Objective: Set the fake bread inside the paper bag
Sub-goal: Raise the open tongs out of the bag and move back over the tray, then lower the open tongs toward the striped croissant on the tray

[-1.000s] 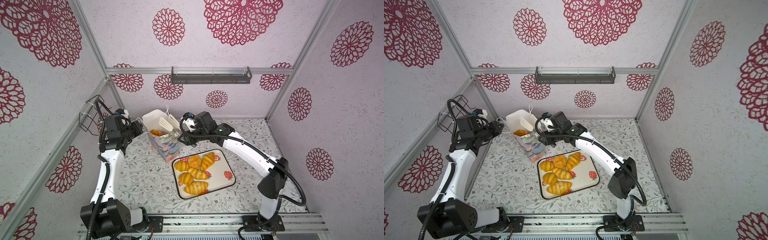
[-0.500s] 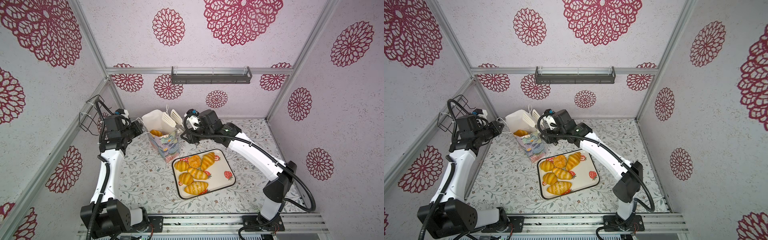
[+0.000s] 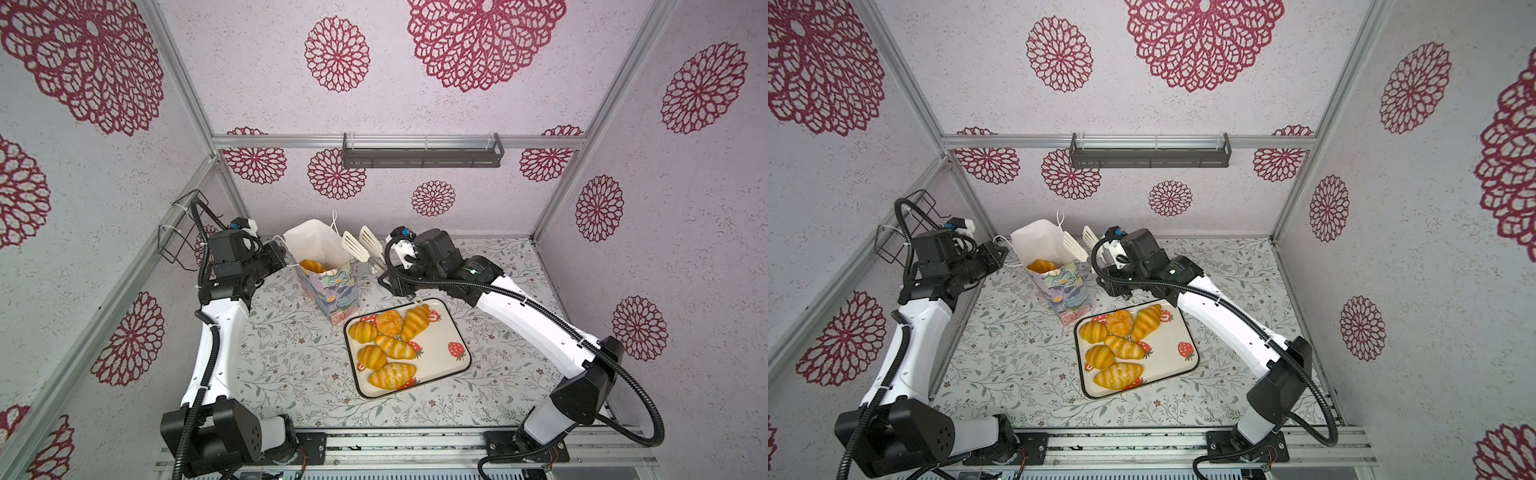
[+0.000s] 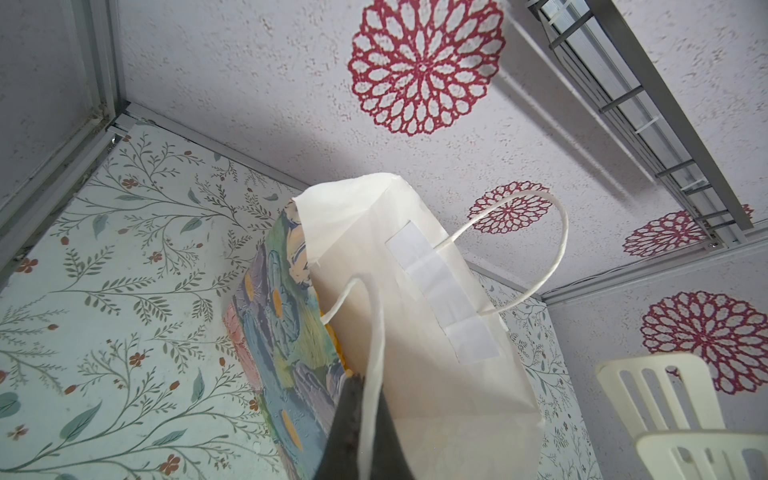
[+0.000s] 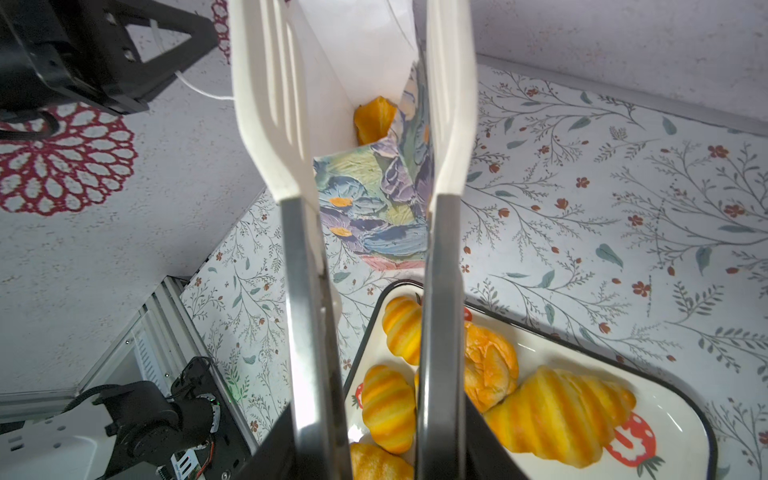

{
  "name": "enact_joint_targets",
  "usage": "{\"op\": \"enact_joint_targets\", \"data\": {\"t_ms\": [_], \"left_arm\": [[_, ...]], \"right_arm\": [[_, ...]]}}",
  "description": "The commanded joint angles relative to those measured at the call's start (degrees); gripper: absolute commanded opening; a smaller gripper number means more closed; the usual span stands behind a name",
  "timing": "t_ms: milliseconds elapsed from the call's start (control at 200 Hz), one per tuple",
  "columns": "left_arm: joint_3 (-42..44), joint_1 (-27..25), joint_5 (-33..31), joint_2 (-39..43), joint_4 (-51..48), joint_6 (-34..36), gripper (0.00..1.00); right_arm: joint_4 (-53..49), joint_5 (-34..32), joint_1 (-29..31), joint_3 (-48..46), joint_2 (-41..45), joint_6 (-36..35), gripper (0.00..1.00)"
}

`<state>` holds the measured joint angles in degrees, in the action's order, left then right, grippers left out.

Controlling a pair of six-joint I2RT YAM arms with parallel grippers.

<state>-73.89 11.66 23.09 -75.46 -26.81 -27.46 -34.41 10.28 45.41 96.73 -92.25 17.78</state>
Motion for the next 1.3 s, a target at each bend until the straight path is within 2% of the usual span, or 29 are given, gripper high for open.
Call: {"op": "enact_joint_targets", "data": {"t_ms": [0, 610, 1296], "left_arm": [[-0.6, -0.3, 0.5, 0.4, 1.4, 0.1, 0.0], [-0.6, -0.2, 0.6, 0.1, 1.5, 0.0, 0.0], [-0.6, -0.7, 0.2, 0.0, 1.3, 0.2, 0.0]], "right_arm": [[3.7, -1.5, -1.2, -1.5, 5.7, 1.7, 0.45], [6.1, -1.4, -7.7, -20.2, 17.8, 7.1, 0.45], [6.7, -0.1, -9.5, -35.9, 24.8, 11.6, 0.45]]}}
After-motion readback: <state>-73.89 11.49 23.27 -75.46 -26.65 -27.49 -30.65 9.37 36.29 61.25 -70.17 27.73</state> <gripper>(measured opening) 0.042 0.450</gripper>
